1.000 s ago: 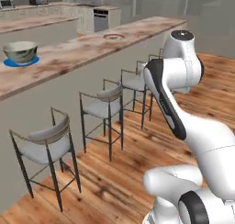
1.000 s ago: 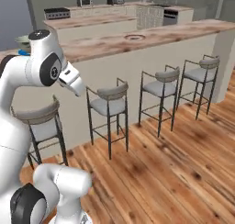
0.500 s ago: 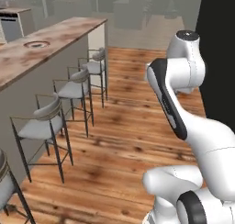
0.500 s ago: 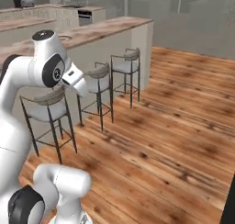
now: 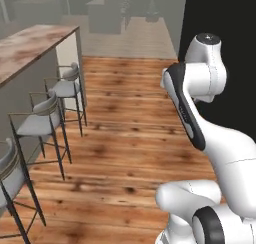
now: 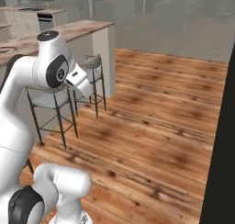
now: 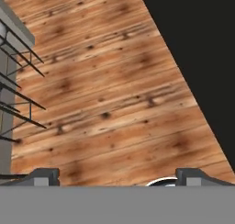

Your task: Move the bowls from the cabinet to the plates on the dining table.

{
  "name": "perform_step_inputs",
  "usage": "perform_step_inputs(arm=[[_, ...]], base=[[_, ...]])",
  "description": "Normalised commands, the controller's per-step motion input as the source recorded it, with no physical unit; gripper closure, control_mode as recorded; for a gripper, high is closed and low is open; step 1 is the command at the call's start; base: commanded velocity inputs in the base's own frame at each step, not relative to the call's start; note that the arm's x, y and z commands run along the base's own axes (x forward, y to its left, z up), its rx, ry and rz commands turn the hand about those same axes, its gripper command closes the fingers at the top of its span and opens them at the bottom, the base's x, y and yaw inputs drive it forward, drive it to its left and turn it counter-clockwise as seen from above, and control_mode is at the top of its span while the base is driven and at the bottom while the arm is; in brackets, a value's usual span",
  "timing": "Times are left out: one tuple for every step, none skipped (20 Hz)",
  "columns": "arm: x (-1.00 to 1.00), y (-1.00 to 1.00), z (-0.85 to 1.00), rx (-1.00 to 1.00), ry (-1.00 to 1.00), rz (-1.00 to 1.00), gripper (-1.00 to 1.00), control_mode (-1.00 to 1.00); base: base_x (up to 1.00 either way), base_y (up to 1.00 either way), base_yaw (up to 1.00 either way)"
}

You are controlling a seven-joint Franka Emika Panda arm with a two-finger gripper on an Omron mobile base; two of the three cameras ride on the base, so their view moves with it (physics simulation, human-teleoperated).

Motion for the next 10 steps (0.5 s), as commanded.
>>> perform_step_inputs(arm=[[0.00,0.00,0.00,0.00,0.00,0.00,-1.00,1.00],[0.00,0.00,0.00,0.00,0.00,0.00,-1.00,1.00],[0.00,0.00,0.00,0.00,0.00,0.00,-1.00,1.00],[0.00,0.00,0.00,0.00,0.00,0.00,-1.00,1.00],[0.00,0.00,0.00,0.00,0.00,0.00,-1.00,1.00],[0.00,0.00,0.00,0.00,0.00,0.00,-1.00,1.00],[0.00,0.00,0.00,0.00,0.00,0.00,-1.00,1.00],[0.00,0.00,0.00,0.00,0.00,0.00,-1.00,1.00],[0.00,0.00,0.00,0.00,0.00,0.00,-1.00,1.00],[0.00,0.00,0.00,0.00,0.00,0.00,-1.00,1.00]], base=[[1.00,-0.19,-0.25],[1.00,-0.21,-0.25],[1.00,-0.21,-0.24],[1.00,-0.17,-0.21],[1.00,-0.14,-0.19],[1.00,-0.11,-0.18],[1.00,-0.09,-0.16],[1.00,-0.09,-0.16],[1.00,-0.08,-0.15],[1.00,-0.08,-0.13]])
